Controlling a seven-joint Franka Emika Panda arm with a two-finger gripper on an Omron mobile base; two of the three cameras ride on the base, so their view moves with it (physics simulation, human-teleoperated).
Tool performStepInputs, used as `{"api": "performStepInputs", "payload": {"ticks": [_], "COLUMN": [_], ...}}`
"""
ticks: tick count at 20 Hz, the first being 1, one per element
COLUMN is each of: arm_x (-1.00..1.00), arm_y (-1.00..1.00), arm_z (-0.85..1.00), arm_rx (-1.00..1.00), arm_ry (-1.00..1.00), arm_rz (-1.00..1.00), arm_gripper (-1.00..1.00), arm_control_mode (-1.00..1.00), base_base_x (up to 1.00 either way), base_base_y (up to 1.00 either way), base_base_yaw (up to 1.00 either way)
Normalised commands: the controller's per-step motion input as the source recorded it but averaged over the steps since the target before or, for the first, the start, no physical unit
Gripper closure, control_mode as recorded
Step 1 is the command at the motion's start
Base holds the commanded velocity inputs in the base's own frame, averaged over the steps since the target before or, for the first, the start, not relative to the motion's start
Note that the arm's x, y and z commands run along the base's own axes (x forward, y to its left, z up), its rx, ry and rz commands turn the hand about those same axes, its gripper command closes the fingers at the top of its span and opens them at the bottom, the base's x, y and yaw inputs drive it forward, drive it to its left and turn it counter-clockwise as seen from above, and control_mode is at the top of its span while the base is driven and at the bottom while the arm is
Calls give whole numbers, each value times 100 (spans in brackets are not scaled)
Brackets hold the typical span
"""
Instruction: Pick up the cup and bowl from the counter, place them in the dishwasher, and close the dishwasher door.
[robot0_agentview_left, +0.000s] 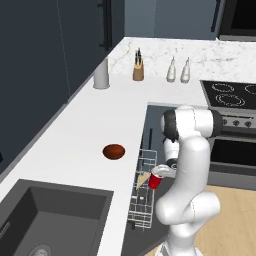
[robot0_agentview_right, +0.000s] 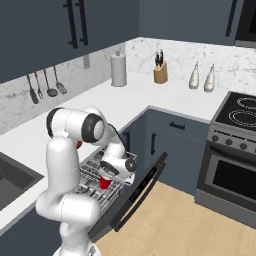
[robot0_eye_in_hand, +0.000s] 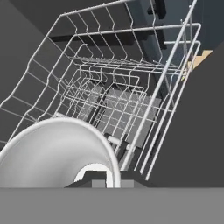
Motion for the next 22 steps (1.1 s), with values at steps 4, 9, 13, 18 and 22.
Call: {"api": "performStepInputs", "payload": {"ticks": [4, 9, 13, 18, 22], "arm_x": [16, 6, 16, 26, 24], "arm_y": [14, 24, 18, 15, 11], "arm_z": [-11, -8, -23, -40, -47], "arm_rx": [0, 0, 0, 0, 0], "arm_ry": [-1, -2, 0, 0, 0], "arm_rz": [0, 0, 0, 0, 0], "arm_gripper": [100, 100, 100, 100, 100], "arm_control_mode": [-100, -100, -100, -100, -100], "base_base_x": [0, 0, 0, 0, 0], "base_base_y": [0, 0, 0, 0, 0], "base_base_yaw": [0, 0, 0, 0, 0]}}
